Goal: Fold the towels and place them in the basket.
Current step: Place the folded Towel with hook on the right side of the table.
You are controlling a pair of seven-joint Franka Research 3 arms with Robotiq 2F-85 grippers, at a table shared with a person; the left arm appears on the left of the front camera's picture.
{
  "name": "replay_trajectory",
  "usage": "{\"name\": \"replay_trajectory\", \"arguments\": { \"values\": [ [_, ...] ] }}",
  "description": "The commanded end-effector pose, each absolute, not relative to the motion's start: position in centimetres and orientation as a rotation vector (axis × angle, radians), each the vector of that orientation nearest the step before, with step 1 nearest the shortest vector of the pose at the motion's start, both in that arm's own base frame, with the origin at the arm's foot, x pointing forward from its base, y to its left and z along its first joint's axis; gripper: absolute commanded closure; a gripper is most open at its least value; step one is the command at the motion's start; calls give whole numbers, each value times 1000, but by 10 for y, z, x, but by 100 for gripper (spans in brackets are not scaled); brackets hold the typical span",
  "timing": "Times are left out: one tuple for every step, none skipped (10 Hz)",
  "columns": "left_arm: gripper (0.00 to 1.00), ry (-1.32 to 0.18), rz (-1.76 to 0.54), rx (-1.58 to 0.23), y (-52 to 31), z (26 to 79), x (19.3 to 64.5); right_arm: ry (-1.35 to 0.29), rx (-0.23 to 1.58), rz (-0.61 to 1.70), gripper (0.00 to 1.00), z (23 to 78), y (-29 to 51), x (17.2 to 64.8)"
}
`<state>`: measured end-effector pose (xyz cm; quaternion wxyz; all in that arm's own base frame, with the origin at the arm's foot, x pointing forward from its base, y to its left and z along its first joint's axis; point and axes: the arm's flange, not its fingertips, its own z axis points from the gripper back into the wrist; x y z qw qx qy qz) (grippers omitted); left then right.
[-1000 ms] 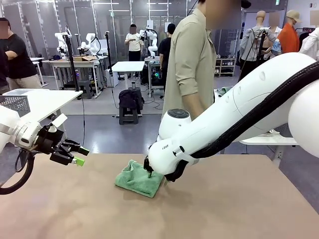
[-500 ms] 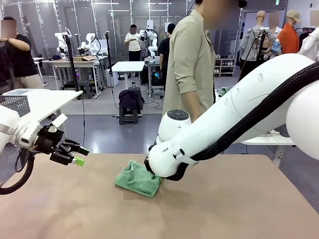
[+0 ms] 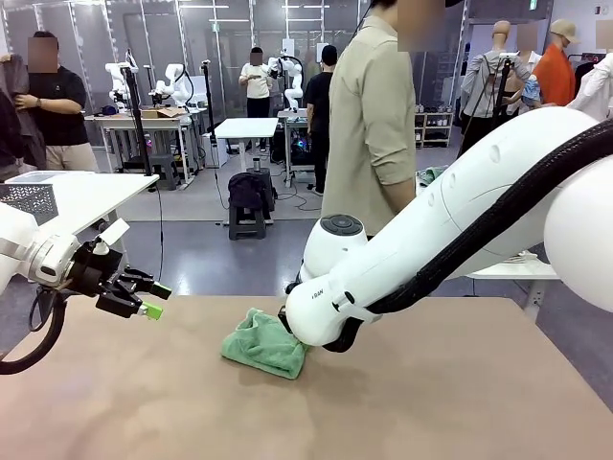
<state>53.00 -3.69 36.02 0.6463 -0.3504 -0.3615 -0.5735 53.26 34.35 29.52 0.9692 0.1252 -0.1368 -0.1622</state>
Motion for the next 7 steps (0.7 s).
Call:
{"name": "replay_trajectory", "arguments": {
  "values": [
    [18, -824, -1307, -797, -37, 361, 530, -271, 259, -334, 100, 295, 344, 532],
    [18, -824, -1307, -797, -37, 361, 530, -271, 259, -334, 100, 295, 344, 532],
    [18, -824, -1307, -797, -37, 361, 530, -271, 259, -334, 100, 295, 344, 532],
    [18, -824, -1307, -797, -37, 361, 530, -271, 259, -334, 100, 295, 344, 532],
    [18, -824, -1307, -797, -37, 361, 530, -271, 259, -334, 100, 295, 344, 532],
    [18, -824, -1307, -797, -37, 361, 530, -271, 259, -334, 100, 295, 344, 532],
    [18, -824, -1307, -797, -37, 361, 530, -275, 253, -328, 95, 295, 344, 533]
  ]
}}
